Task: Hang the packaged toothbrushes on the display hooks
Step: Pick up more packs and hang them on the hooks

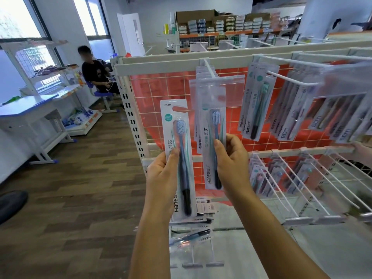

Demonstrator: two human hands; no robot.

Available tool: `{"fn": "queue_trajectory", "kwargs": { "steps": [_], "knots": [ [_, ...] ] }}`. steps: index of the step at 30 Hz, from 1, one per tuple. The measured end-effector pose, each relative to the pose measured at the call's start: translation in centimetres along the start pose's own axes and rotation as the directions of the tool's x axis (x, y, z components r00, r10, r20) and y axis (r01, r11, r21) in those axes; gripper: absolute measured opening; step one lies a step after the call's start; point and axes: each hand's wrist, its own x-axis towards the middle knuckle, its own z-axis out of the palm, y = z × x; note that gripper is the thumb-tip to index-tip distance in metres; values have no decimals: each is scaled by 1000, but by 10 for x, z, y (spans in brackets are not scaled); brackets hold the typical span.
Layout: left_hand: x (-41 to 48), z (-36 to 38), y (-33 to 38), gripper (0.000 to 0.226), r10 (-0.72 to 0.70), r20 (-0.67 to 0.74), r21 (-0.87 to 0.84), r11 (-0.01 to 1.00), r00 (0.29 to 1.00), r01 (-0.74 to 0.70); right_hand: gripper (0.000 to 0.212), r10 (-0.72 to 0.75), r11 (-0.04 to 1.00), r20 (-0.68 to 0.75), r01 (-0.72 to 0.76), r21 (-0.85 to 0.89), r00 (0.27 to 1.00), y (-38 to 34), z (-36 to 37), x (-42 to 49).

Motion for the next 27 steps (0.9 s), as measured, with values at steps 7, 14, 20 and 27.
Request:
{"fn": "queue_trajectory", "kwargs": {
  "steps": [7,14,20,27],
  "knots": [
    [3,1,-3,27,-23,-12,31,999,1000,23,12,55,998,17,-56,12,998,13,10,37],
    [3,-3,-4,27,3,-15,83,997,1000,-2,12,113,993,27,-113,21,993,25,15,78],
    [1,-5,-6,24,13,-43,101,995,999,-8,14,134,991,95,-133,-15,986,24,12,87],
    [-1,4,-7,23,22,-38,95,995,999,-19,15,148,981,-9,-148,-127,989,29,-3,69]
  ]
}}
